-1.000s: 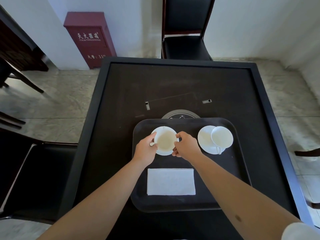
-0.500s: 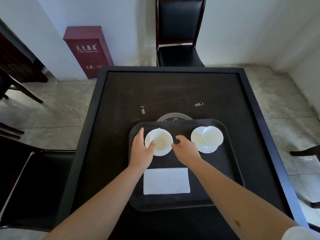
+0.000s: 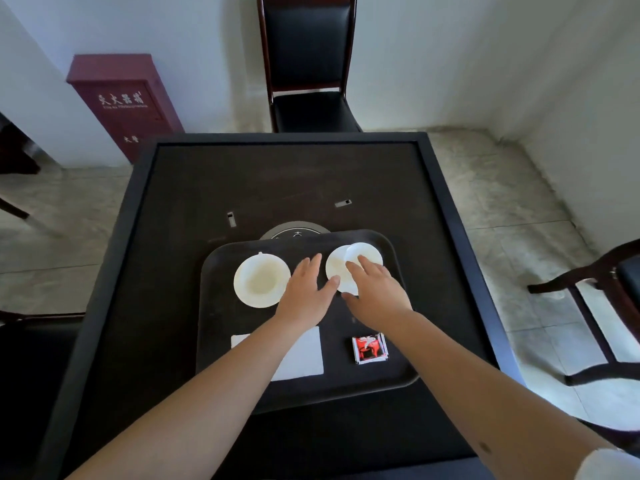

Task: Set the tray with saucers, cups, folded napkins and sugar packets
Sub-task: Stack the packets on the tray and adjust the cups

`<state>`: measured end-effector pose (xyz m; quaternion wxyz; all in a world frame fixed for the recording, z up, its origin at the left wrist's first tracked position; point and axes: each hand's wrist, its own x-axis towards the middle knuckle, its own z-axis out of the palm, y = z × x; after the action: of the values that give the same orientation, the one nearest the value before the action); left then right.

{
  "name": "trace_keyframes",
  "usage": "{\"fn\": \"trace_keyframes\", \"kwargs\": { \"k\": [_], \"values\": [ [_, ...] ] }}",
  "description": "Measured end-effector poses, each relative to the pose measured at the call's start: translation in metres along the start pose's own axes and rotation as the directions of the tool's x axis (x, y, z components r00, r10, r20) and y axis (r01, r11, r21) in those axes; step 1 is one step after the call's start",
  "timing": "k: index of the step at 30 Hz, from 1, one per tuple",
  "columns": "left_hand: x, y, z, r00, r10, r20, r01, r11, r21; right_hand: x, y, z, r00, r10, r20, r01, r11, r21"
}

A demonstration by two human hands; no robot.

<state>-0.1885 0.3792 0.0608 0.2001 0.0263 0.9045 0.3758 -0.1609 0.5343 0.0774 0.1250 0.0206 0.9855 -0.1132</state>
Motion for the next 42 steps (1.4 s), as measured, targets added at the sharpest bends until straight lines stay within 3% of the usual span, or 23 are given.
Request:
{"fn": "trace_keyframes", "kwargs": {
  "k": [5, 8, 13, 18, 24, 27, 31, 34, 36, 39, 42],
  "values": [
    [0.03, 0.019, 0.024, 0.988, -0.119, 0.094, 0.135, 0.974, -0.183, 0.025, 0.033, -0.004, 0.996, 0.081, 0.044, -0.083, 0.995, 0.052],
    [0.045, 0.025, 0.037, 0.982, -0.17, 0.08, 0.182, 0.968, -0.175, 0.043, 0.043, -0.002, 0.988, 0.125, 0.096, -0.135, 0.985, 0.106],
    [0.061, 0.027, 0.055, 0.952, -0.292, 0.091, 0.304, 0.938, -0.169, 0.064, 0.052, -0.002, 0.991, 0.083, 0.109, -0.1, 0.982, 0.159],
    [0.073, 0.029, 0.061, 0.914, -0.374, 0.159, 0.404, 0.879, -0.253, 0.077, 0.052, -0.006, 0.979, 0.101, 0.176, -0.122, 0.986, 0.114],
    [0.074, 0.022, 0.05, 0.96, -0.28, -0.013, 0.275, 0.949, -0.153, 0.08, 0.058, -0.008, 0.987, 0.142, 0.077, -0.153, 0.975, 0.158],
    [0.071, 0.019, 0.047, 0.98, -0.196, 0.02, 0.197, 0.976, -0.09, 0.081, 0.062, -0.007, 0.979, 0.186, 0.081, -0.199, 0.957, 0.21],
    [0.073, 0.018, 0.045, 0.993, -0.097, 0.063, 0.099, 0.994, -0.034, 0.079, 0.065, -0.008, 0.97, 0.16, 0.185, -0.201, 0.952, 0.231],
    [0.074, 0.02, 0.039, 0.989, -0.14, -0.044, 0.138, 0.989, -0.052, 0.074, 0.067, -0.003, 0.958, 0.167, 0.234, -0.232, 0.929, 0.287],
    [0.073, 0.022, 0.035, 0.958, -0.26, -0.124, 0.253, 0.965, -0.071, 0.07, 0.065, 0.0, 0.96, 0.183, 0.21, -0.246, 0.911, 0.331],
    [0.071, 0.027, 0.037, 0.884, -0.466, -0.024, 0.443, 0.855, -0.27, 0.064, 0.059, 0.006, 0.965, 0.217, 0.146, -0.253, 0.913, 0.319],
    [0.065, 0.028, 0.045, 0.928, -0.37, 0.032, 0.361, 0.877, -0.319, 0.061, 0.058, 0.012, 0.947, 0.276, 0.163, -0.316, 0.891, 0.327]
  ]
}}
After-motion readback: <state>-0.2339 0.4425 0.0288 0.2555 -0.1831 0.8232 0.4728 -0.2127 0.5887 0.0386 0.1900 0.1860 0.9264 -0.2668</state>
